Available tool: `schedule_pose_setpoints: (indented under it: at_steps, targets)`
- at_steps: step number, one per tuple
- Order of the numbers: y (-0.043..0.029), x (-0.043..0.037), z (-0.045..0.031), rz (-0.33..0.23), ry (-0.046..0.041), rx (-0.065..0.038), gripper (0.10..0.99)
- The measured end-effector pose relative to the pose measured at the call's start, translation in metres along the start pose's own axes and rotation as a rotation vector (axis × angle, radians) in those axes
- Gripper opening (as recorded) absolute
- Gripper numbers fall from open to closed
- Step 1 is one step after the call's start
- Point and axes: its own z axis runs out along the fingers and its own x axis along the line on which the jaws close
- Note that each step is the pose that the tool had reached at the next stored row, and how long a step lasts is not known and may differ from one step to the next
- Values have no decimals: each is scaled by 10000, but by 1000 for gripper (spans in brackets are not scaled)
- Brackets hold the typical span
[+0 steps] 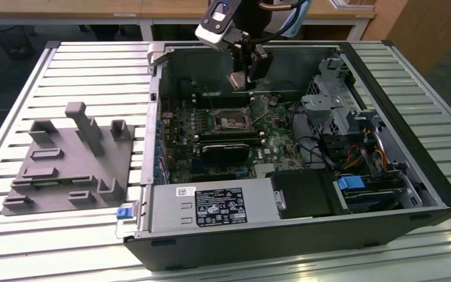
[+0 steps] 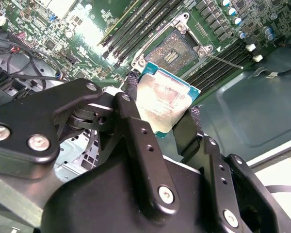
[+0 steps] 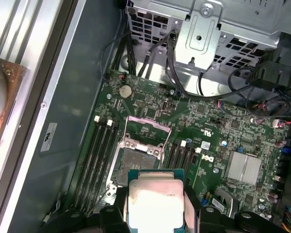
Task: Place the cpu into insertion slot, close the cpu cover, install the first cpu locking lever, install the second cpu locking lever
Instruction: 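Place the cpu into insertion slot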
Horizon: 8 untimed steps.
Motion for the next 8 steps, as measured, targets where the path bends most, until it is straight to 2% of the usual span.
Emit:
schedule_pose_setpoints:
  at_steps: [8]
  targets:
    - [-1,0,9,55,-5,0,541]
